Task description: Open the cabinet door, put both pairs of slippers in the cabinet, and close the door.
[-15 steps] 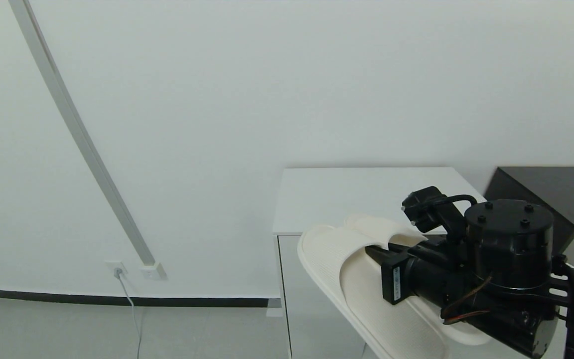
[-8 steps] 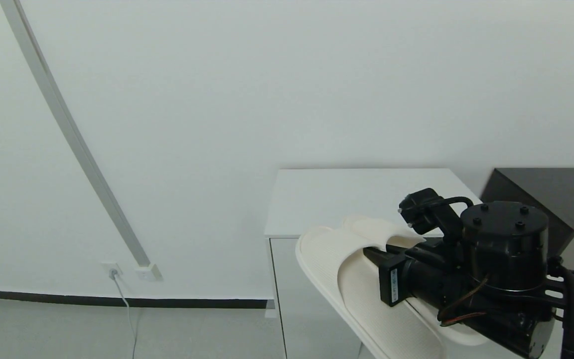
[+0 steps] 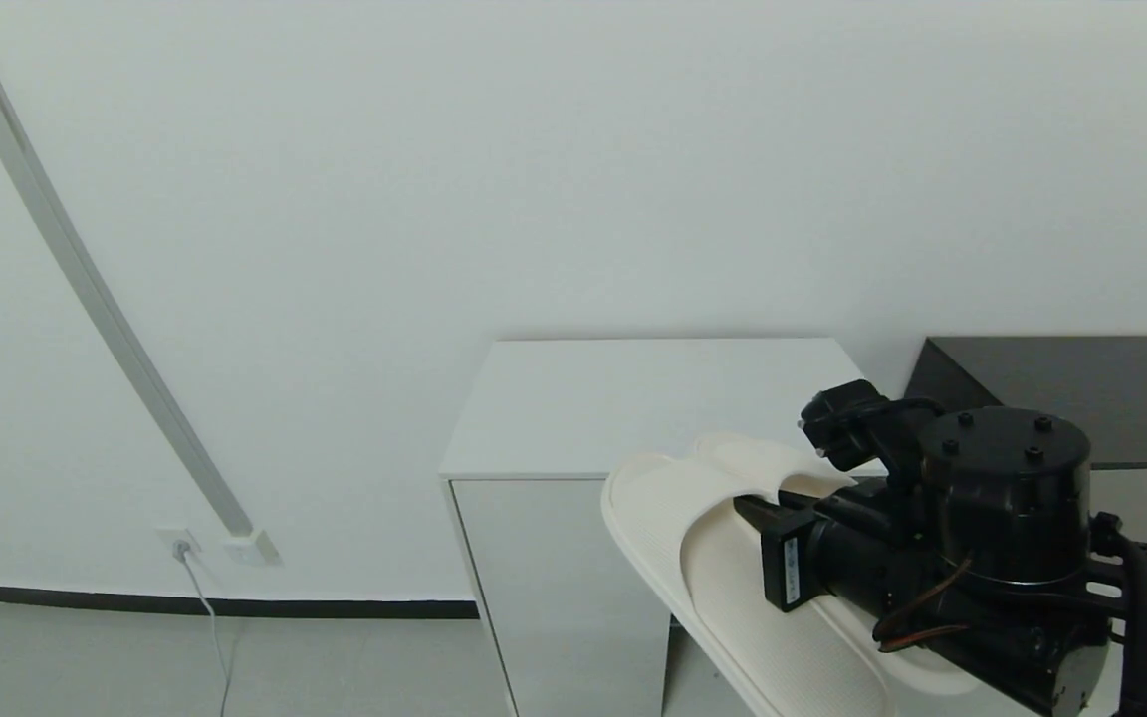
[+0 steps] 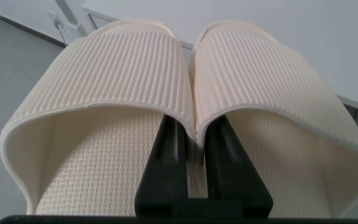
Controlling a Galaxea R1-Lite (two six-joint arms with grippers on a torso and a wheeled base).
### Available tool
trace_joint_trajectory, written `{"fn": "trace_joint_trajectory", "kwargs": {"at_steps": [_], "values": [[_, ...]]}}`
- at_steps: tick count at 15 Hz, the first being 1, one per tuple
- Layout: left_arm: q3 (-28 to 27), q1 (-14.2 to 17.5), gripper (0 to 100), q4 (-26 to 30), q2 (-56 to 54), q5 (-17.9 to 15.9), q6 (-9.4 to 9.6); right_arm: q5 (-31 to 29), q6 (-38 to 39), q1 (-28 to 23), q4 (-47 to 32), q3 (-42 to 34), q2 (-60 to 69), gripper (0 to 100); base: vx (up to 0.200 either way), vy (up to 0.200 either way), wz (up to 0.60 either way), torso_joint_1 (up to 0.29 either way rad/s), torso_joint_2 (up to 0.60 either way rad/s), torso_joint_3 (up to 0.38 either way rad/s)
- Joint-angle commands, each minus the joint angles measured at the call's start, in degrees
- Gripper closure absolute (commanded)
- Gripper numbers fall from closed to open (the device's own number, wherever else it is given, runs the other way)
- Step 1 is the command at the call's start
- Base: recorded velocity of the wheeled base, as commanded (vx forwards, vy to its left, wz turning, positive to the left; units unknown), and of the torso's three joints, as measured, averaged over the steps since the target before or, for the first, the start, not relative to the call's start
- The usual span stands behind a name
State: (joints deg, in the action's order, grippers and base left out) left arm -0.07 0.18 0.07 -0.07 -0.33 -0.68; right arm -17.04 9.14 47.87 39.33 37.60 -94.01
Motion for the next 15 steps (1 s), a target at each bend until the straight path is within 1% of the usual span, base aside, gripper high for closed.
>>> {"fn": "trace_joint_trajectory", "kwargs": {"at_steps": [1, 6, 15], "values": [[0.0, 0.0, 100, 0.0, 0.1, 0.0, -0.02, 0.0, 0.0, 0.0, 0.0, -0.1, -0.2, 100, 0.0, -0.2, 0.0, 0.002, -0.01, 0.012], [0.1, 0.0, 100, 0.0, 0.1, 0.0, -0.02, 0.0, 0.1, 0.1, 0.0, -0.2, -0.1, 100, 0.0, -0.2, 0.0, 0.003, 0.0, 0.002], [0.0, 0.0, 100, 0.0, 0.1, 0.0, -0.11, 0.0, -0.8, -0.1, 2.0, -1.7, -0.8, 100, 0.0, 0.0, 0.0, 0.0, 0.0, 0.0]]}}
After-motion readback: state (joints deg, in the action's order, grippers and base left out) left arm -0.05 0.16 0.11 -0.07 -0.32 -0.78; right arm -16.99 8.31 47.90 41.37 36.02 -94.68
